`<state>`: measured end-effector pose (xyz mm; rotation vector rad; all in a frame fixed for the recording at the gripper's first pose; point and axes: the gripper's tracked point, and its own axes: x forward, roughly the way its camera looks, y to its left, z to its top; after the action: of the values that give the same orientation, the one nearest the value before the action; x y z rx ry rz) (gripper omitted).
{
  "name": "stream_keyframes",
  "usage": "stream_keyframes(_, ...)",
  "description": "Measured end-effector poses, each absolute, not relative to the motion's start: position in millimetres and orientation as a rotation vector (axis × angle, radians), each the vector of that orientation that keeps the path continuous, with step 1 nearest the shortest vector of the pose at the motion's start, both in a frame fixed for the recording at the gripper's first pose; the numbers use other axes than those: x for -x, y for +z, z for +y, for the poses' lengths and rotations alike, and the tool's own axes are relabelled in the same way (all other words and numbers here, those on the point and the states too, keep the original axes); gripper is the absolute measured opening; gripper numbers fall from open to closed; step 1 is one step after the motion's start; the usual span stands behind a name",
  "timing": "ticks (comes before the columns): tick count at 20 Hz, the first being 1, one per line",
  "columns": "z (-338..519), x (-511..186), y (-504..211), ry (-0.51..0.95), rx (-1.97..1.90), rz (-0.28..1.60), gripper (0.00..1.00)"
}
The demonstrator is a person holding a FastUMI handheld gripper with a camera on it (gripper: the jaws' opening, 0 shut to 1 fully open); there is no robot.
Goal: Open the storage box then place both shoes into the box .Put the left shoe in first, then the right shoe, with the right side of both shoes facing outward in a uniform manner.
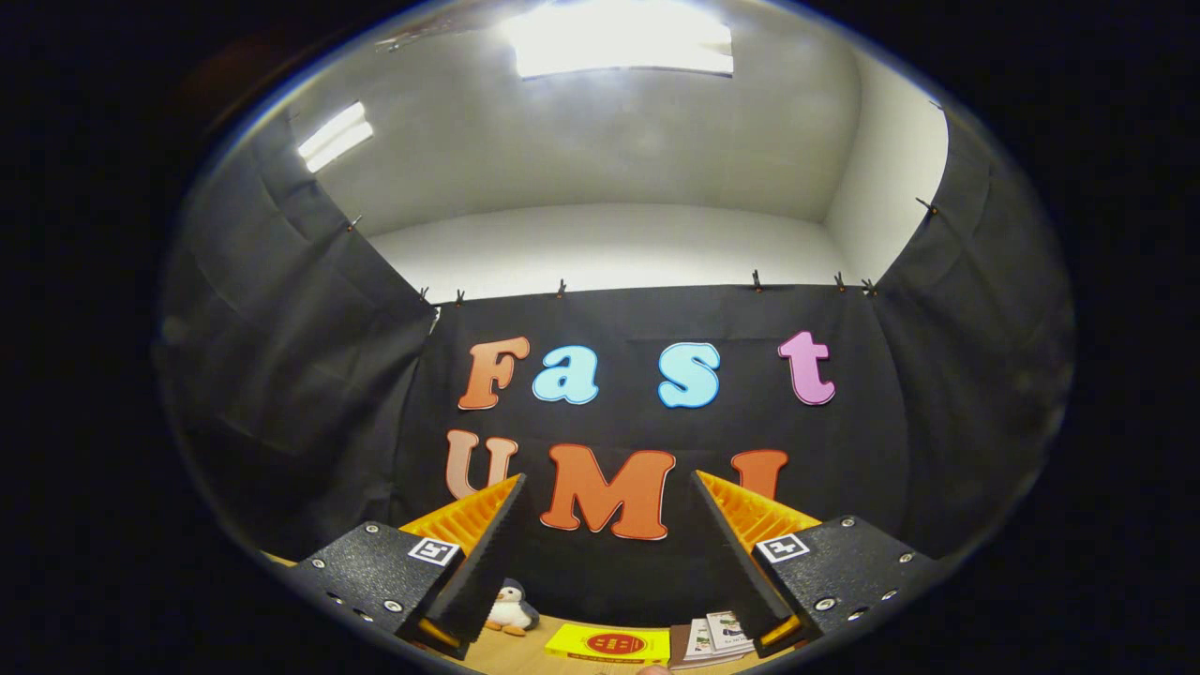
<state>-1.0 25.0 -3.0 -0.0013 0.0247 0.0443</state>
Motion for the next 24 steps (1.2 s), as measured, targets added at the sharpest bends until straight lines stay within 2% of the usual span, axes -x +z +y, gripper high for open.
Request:
stream_keyframes(9,73,7,-54,0.136,-0.042,0.158,0.99)
stream_keyframes(15,139,24,-130,0.296,-0.241,0.447,0.99)
stream_keyframes(24,211,72,-255,0.408,-0.386,0.859,1.0)
